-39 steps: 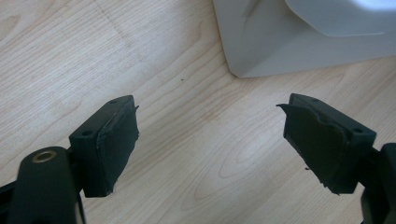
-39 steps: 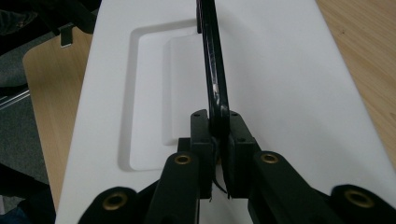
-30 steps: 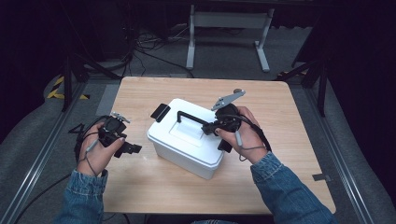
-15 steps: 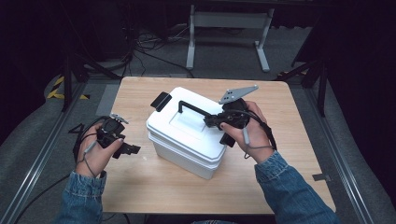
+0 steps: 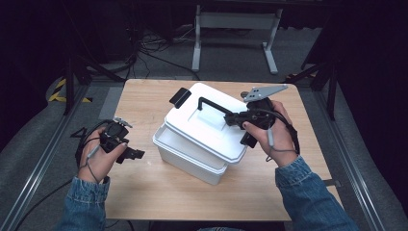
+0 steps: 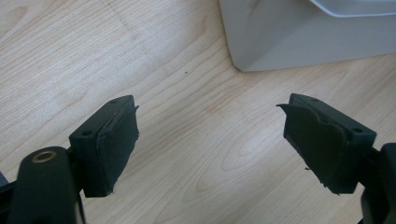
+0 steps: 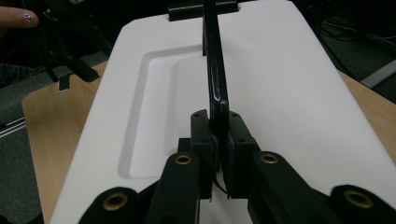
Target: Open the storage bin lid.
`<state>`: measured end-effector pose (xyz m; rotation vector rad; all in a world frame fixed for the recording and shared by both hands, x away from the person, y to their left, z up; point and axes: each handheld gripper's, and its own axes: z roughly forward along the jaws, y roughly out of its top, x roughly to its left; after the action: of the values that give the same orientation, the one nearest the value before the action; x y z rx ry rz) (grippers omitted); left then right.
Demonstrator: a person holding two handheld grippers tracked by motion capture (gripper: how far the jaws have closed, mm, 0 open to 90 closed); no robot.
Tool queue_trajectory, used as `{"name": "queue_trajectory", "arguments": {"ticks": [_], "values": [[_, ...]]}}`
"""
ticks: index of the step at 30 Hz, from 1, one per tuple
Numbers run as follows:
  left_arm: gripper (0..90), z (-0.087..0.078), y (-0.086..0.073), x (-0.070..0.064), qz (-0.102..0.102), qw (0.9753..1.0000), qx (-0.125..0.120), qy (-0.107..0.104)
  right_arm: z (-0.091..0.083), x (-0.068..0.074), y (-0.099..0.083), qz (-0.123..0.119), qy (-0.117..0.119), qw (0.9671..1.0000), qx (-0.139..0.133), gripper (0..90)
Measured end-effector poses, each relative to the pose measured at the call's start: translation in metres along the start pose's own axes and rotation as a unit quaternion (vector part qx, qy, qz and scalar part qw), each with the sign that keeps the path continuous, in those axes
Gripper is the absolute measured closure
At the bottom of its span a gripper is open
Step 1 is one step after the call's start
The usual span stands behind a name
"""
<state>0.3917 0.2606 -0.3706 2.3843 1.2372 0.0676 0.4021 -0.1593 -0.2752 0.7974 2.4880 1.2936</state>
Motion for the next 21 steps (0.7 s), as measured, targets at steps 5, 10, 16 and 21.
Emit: {"name": "queue_trajectory", "arguments": {"ticks": [5,10,16,21], "values": [[18.7,0.001,0.0,-0.001,0.004,1.0,0.004,0.001,-0.011,-0.008,-0.004,0.007,-0.012,0.9999,-0.005,84.8],[18.7,0.001,0.0,0.0,0.002,1.0,0.005,0.0,-0.021,-0.017,-0.01,0.019,-0.026,0.9995,-0.008,84.8],[18.7,0.001,-0.001,-0.001,0.003,1.0,0.001,0.006,-0.032,-0.03,-0.02,0.037,-0.042,0.9984,-0.009,84.9],[18.7,0.002,0.0,-0.001,0.009,0.9999,0.006,0.005,-0.041,-0.041,-0.027,0.049,-0.055,0.9973,-0.009,84.8]]}}
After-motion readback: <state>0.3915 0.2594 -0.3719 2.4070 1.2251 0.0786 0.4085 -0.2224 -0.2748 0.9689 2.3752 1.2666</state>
